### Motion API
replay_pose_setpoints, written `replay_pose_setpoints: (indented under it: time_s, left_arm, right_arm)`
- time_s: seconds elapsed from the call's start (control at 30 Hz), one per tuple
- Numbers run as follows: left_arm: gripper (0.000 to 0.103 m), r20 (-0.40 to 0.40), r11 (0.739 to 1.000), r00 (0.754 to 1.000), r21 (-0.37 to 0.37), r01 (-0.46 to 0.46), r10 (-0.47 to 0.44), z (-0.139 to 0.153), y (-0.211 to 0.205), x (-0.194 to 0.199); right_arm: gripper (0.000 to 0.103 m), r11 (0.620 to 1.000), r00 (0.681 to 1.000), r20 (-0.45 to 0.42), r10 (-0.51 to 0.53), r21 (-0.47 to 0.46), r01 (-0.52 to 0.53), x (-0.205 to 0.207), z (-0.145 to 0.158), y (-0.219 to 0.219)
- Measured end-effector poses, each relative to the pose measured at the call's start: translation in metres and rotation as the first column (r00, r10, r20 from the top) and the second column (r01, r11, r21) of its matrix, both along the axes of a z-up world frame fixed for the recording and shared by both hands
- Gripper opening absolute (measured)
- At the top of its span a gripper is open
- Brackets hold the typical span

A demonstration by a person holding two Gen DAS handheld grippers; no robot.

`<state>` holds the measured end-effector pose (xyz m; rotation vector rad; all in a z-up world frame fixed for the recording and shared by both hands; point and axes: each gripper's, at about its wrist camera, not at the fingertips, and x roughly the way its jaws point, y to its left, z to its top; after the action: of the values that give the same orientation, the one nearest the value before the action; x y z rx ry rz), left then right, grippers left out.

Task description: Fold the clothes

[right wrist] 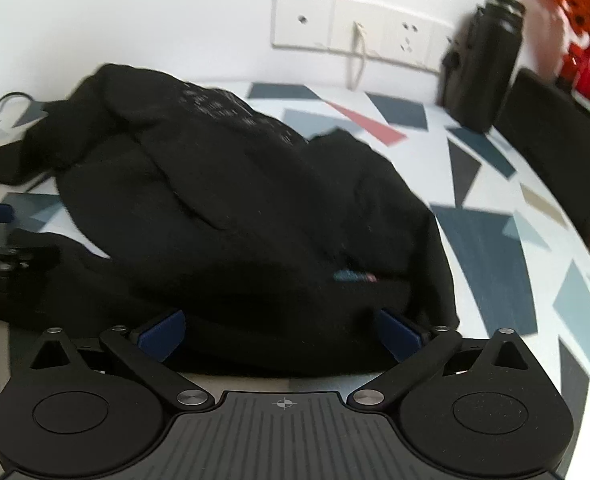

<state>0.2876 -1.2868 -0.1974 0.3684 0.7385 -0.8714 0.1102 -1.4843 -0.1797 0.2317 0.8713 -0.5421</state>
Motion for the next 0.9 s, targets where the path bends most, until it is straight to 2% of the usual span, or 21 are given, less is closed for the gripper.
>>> replay_pose_setpoints:
  time_s: [0.1,0.17,0.9]
  left_arm:
    - [0.103,0.002,1.000,1.000,-0.003,0.002,-0.002,0.000,0.000,0.001]
    - [0.103,0.006,1.000,1.000,-0.007,-0.001,0.001,0.000,-0.001,0.000]
    - [0.103,0.030,1.000,0.999,-0.030,-0.009,0.010,-0.002,0.002,-0.003]
  right_arm:
    - [0.099,0.998,0.999,0.017,-0.036,0.048,0.035,-0.002,-0.006,-0.005]
    - [0.102,0.997,0.999,0.020,-0.046,0.060,0.044,-0.002,-0.008,-0.006]
    - [0.102,0.999,0.999,0.033,-0.018,0.033,0.017,0.009,-0.013,-0.005]
